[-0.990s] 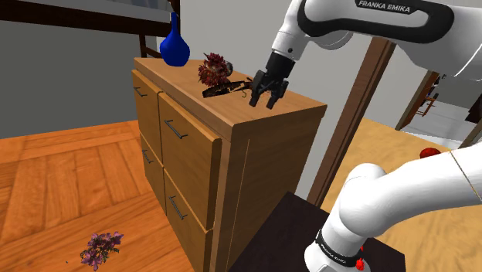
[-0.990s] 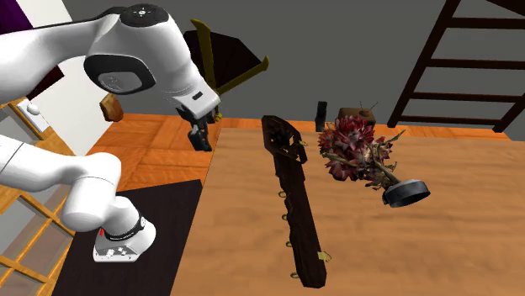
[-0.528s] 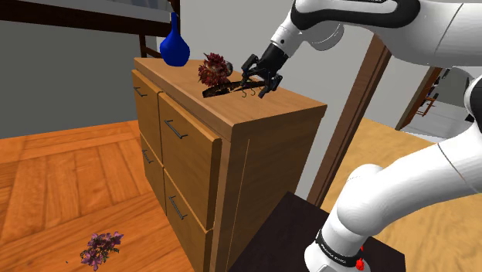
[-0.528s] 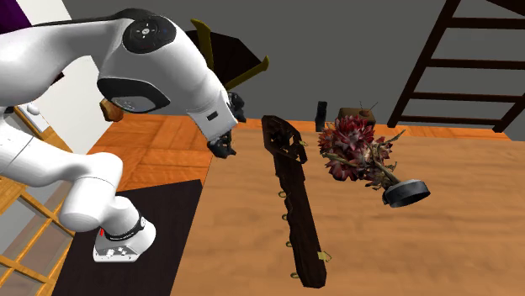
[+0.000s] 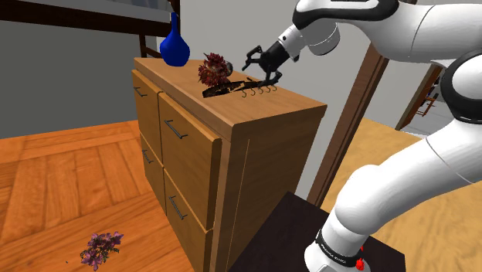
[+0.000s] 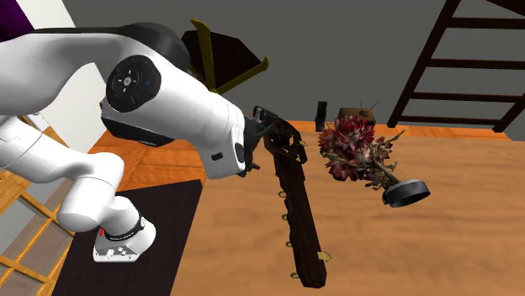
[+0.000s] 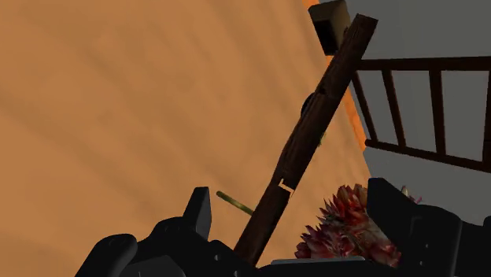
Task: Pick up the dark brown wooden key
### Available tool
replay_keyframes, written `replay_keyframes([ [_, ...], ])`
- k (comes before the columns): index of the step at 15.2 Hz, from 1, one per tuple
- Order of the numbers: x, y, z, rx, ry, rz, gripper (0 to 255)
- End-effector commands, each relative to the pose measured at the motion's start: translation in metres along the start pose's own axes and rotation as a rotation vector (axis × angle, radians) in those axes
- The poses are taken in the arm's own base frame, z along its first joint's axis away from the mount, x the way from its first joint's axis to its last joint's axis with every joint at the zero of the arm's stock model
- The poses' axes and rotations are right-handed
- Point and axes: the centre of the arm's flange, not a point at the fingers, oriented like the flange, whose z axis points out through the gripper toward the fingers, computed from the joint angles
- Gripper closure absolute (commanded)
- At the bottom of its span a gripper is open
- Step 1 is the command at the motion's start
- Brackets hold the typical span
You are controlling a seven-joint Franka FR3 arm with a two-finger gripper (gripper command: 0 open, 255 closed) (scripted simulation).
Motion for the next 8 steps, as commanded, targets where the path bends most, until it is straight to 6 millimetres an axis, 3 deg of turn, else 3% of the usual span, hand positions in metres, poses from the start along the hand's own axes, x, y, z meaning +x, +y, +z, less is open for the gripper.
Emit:
replay_keyframes([
  [1, 0.022, 0.011, -0.005, 0.053, 0.037, 0.095, 0],
  [6, 0.065, 0.048, -0.018, 0.182, 0.125, 0.324, 0],
  [8, 0.070, 0.059, -0.016, 0.202, 0.139, 0.360, 0],
])
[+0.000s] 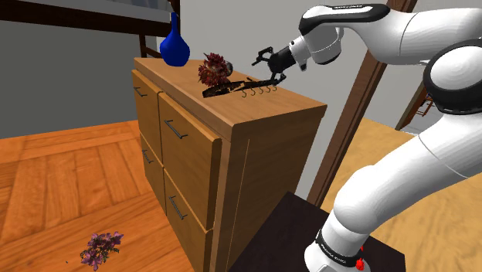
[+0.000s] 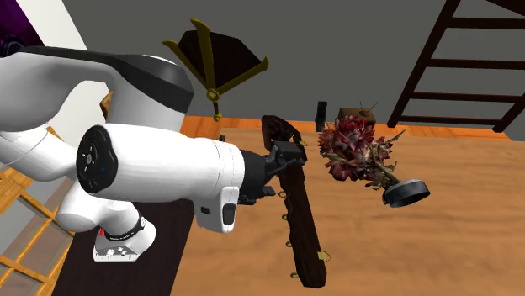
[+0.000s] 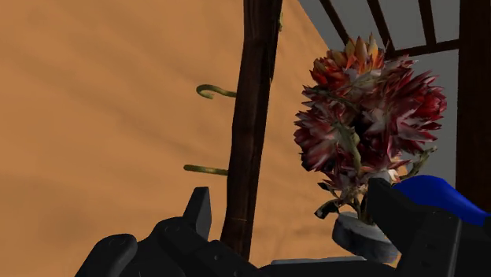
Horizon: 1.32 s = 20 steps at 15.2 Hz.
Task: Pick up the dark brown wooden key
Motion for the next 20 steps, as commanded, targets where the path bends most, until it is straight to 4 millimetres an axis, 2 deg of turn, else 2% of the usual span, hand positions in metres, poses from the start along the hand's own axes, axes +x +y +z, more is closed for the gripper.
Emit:
replay_keyframes([
  [1, 0.010, 0.008, 0.006, 0.013, 0.010, 0.022, 0],
  [6, 0.013, 0.028, 0.023, 0.013, 0.010, 0.022, 0],
  [8, 0.013, 0.030, 0.025, 0.013, 0.010, 0.022, 0],
  [9, 0.013, 0.031, 0.025, 0.013, 0.010, 0.022, 255],
  [18, 0.013, 0.030, 0.025, 0.013, 0.010, 0.022, 255],
  [20, 0.012, 0.022, 0.018, 0.013, 0.010, 0.022, 255],
])
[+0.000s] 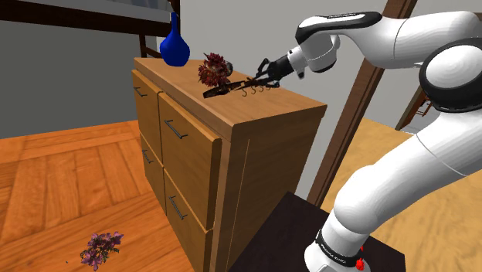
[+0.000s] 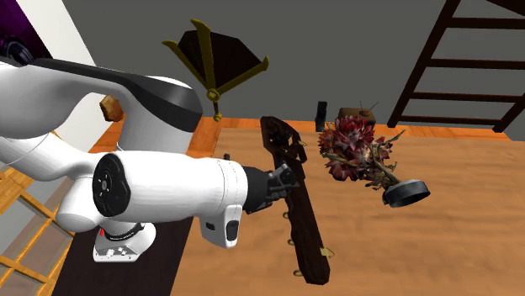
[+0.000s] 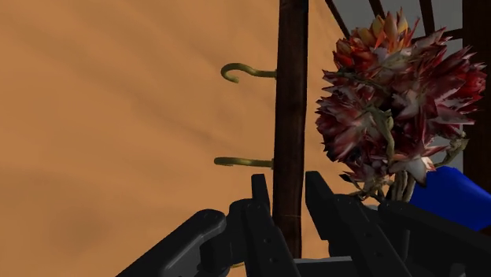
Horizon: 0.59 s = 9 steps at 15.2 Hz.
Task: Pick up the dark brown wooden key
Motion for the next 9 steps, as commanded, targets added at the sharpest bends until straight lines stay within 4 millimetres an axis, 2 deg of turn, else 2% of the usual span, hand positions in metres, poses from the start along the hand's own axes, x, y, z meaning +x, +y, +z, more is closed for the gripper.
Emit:
replay_keyframes([
  [1, -0.001, -0.006, -0.005, -0.001, 0.000, -0.001, 255],
  [9, -0.006, -0.039, -0.031, -0.001, 0.000, -0.001, 255],
])
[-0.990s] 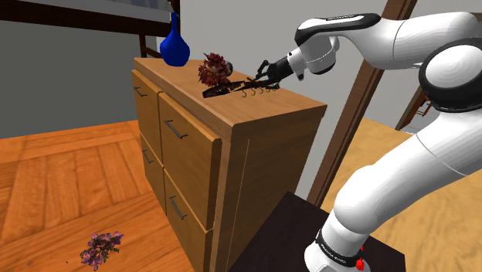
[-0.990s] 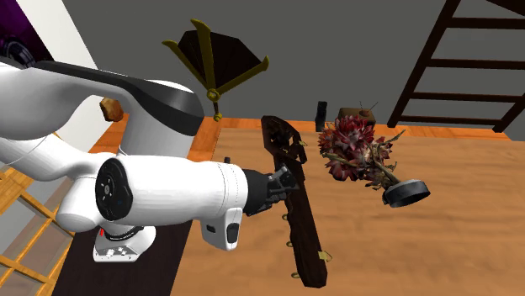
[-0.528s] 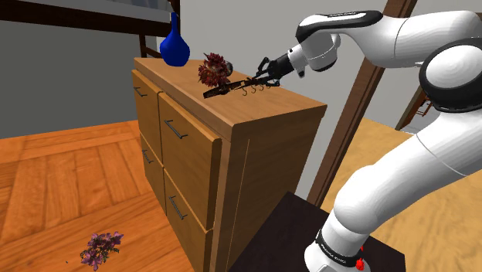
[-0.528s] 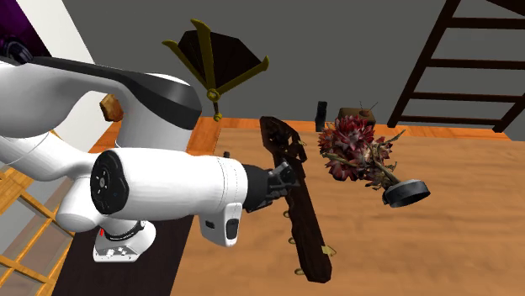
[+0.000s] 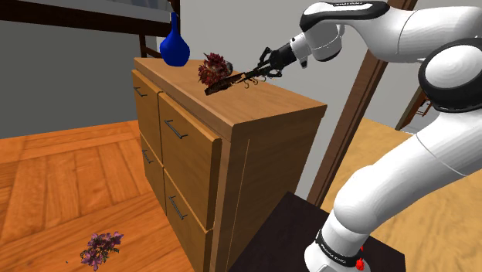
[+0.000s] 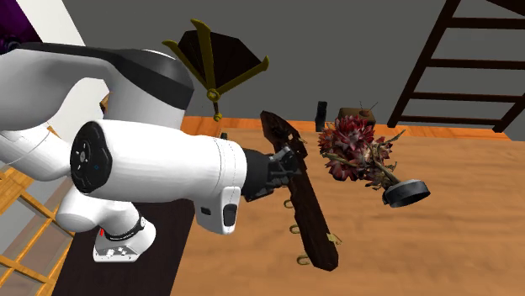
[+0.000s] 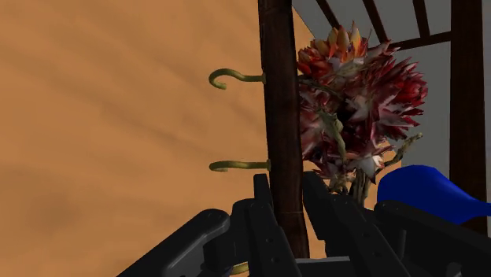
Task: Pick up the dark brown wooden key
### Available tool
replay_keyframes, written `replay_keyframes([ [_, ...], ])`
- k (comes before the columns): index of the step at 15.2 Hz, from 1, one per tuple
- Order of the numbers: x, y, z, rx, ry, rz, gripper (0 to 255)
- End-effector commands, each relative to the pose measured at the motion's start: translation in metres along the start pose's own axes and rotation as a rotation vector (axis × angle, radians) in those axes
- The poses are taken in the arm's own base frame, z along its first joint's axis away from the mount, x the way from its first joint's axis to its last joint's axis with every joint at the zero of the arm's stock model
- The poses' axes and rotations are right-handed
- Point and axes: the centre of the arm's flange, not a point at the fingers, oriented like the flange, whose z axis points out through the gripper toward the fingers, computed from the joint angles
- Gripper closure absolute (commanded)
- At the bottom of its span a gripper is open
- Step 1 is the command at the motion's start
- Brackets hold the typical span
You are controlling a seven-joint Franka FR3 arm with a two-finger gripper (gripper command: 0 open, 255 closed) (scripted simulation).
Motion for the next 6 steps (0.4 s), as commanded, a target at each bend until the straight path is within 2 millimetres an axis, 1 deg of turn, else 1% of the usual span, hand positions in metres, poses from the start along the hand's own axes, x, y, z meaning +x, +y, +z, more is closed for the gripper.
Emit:
replay_keyframes([
  [1, -0.001, -0.008, -0.007, 0.001, 0.000, 0.000, 255],
  [4, -0.003, -0.021, -0.017, 0.001, 0.000, 0.000, 255],
  [6, -0.003, -0.021, -0.018, 0.001, 0.000, 0.000, 255],
])
